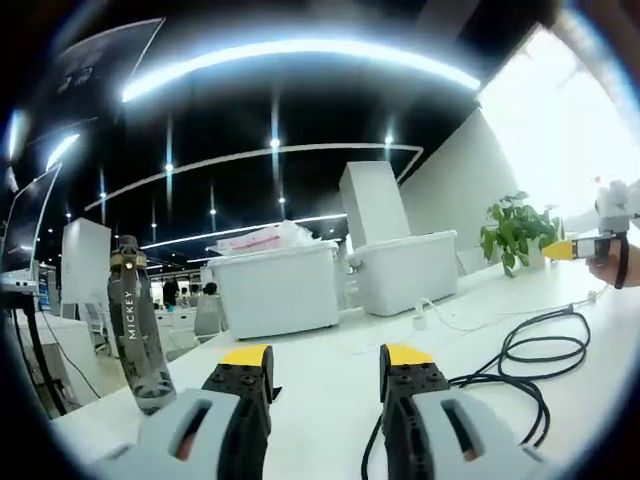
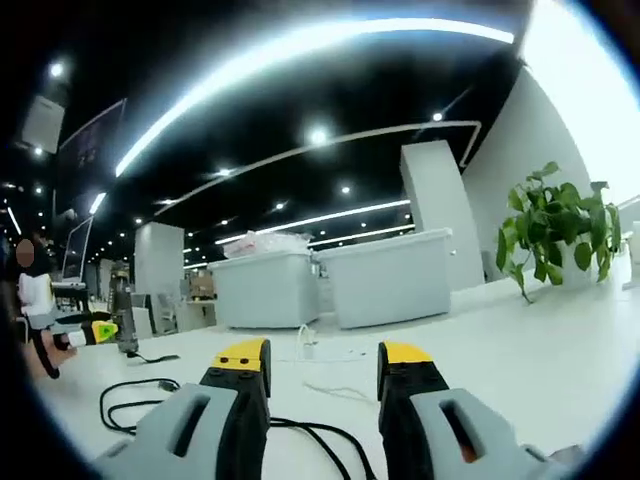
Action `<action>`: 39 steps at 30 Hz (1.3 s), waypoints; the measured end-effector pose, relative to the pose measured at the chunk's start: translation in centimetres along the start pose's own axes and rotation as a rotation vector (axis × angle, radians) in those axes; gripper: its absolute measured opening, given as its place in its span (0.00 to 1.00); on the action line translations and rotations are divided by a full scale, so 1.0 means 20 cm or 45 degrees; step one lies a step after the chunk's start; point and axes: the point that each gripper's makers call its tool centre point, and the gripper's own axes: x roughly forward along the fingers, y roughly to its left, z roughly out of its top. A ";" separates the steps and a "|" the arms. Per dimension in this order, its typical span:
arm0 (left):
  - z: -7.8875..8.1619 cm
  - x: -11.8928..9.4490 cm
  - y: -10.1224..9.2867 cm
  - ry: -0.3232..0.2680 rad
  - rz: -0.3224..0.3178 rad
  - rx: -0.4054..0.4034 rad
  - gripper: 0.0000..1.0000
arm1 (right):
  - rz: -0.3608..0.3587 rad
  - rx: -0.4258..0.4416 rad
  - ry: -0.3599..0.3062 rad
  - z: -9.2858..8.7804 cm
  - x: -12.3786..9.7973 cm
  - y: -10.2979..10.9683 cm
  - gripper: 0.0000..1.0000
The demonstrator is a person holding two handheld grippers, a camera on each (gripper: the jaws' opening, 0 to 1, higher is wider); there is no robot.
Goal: Coil the Type-C to USB data cable on the desktop and secure it with Velcro straps.
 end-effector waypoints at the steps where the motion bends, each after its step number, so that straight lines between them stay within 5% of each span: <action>1: 0.00 0.00 0.00 -0.001 -0.004 -0.009 0.43 | -0.007 -0.008 0.000 0.00 0.00 0.00 0.47; 9: 0.01 0.00 -0.04 -0.005 -0.031 -0.036 0.44 | -0.031 -0.029 -0.015 0.05 -0.04 0.02 0.48; 39: -0.04 0.00 -0.06 0.041 -0.039 -0.006 0.44 | 0.043 -0.043 0.047 -0.01 -0.03 0.11 0.49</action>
